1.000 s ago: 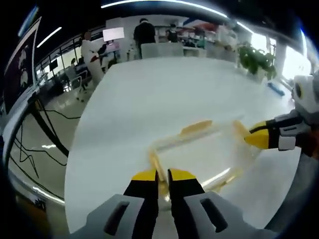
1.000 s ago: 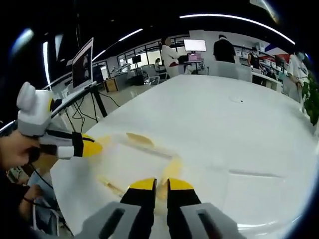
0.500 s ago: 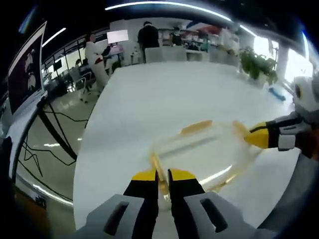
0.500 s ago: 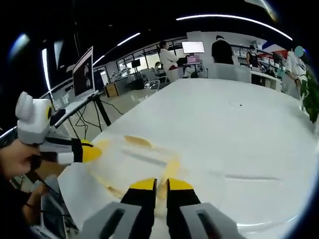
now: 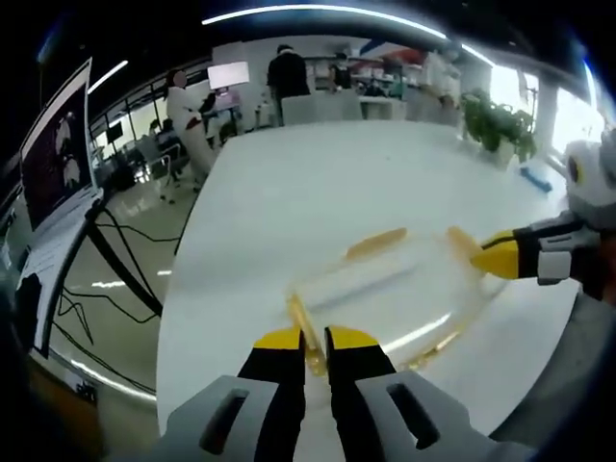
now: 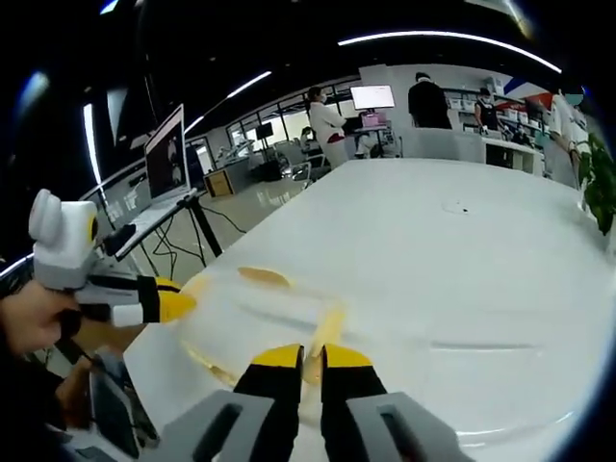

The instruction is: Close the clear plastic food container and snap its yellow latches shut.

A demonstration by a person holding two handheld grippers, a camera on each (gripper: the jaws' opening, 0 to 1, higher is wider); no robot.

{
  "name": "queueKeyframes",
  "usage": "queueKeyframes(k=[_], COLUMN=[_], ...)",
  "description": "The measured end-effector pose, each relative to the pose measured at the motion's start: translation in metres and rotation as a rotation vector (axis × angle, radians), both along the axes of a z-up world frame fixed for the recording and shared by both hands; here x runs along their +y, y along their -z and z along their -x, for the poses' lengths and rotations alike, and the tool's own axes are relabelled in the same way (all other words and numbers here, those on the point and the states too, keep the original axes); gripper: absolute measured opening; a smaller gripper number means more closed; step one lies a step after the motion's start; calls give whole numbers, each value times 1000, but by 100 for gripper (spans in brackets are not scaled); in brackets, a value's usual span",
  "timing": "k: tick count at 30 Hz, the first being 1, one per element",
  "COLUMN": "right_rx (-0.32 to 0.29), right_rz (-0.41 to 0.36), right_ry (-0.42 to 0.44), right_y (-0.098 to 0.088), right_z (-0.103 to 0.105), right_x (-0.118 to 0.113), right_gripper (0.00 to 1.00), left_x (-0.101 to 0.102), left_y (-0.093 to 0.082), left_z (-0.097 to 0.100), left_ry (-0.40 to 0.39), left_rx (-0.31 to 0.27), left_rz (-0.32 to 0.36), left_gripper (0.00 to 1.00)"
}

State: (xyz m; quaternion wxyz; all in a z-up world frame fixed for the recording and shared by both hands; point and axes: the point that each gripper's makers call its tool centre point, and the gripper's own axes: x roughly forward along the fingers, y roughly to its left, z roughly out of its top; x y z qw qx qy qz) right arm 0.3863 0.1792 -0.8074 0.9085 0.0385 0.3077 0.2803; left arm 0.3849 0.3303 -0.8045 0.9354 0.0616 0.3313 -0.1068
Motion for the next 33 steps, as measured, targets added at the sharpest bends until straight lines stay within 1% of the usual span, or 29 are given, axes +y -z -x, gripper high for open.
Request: queueKeyframes(k=[7,8,11,21,25,30,33], right_rx=[-2,-14,-21,-29,-31,-42,-44], right_rz=[-8,2,5,-11,-7,9,13], right_ry=[7,-3,-2,44,60,87,108], right_y=[-5,-6,-8,-15,-16,-18,-18], right_z=[3,3,2,-3,-3,-4,-5], right_x=[-8,-9,-14,-34,-45,-68,-81], right_gripper=[2,2,2,2,2,2,2], left_x=[-7,-8,-14,-33,-45,-66,-83], left_y=[-6,-6,-7,-10,-10,-10,-10], left_z=[0,0,0,-5,-9,-13,-15], left_ry=[5,8,18,51,65,94,129], left_rx=[-9,-9,-9,-10,-10,-10,-10], left_rz=[4,3,1,2,7,20,27], left_gripper=[4,4,4,5,5,5,5])
